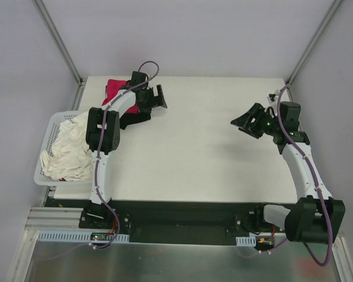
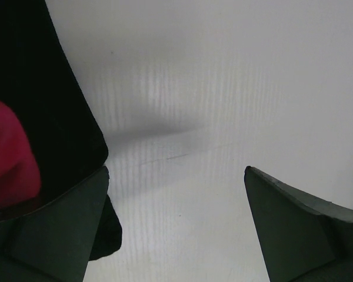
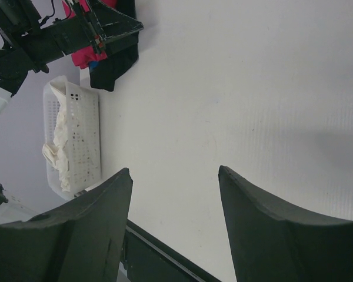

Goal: Fold and stack the t-shirts
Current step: Put the neatly folded tshirt into the corner of the board with both arms

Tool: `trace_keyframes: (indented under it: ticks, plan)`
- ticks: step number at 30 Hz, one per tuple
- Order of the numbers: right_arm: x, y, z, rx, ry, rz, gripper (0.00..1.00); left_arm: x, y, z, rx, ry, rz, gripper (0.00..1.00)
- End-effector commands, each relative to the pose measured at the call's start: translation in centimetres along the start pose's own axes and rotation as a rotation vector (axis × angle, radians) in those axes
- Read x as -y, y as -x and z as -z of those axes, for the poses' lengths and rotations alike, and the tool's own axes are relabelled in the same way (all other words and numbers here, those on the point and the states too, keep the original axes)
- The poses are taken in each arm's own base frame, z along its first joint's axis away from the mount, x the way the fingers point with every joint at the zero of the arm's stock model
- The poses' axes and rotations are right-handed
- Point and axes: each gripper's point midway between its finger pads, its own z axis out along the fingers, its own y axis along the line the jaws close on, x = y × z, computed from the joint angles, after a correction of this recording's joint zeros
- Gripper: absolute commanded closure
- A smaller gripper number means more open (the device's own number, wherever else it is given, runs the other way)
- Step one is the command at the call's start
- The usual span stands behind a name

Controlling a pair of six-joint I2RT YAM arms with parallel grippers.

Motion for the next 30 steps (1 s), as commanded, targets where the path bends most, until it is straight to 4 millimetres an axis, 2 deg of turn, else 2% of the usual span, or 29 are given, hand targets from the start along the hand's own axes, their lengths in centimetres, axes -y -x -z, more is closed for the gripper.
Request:
trace_keyframes:
  ticks: [1,3,8,16,19,23,26,28,30]
  plan:
    - [-1.3,1.4,1.2,0.035,0.017,0.052,0.36,-3.0,2.4,1.5,0.077,0.095,0.056,0.01]
    - [-1.1,1.4,1.2,0.033,0.011,0.052,0.36,-4.5,2.5,1.9,0.092,0.144,0.081,0.01]
    - [-1.0,1.4,1.0,0.026,0.012,0.045,0.36,-7.0,3.8,2.9,0.126,0.183,0.12,0.01]
    - [-1.1,1.4,1.3,0.03,0.012,0.049,0.36,-11.7,7.7,5.8,0.227,0.252,0.175,0.01]
    - [-1.2,1.5,1.4,0.029,0.014,0.05,0.36,-11.9,8.5,6.5,0.249,0.267,0.174,0.01]
    - [-1.4,1.6,1.4,0.03,0.017,0.051,0.36,-13.7,8.9,7.5,0.268,0.306,0.191,0.01]
    - [-1.4,1.5,1.5,0.029,0.021,0.048,0.36,-13.6,8.5,7.5,0.252,0.291,0.182,0.01]
    - [-1.4,1.5,1.5,0.029,0.021,0.048,0.35,-12.6,8.0,7.2,0.223,0.239,0.157,0.01]
    - [-1.2,1.5,1.3,0.028,0.022,0.046,0.35,-10.4,7.7,7.4,0.198,0.151,0.107,0.01]
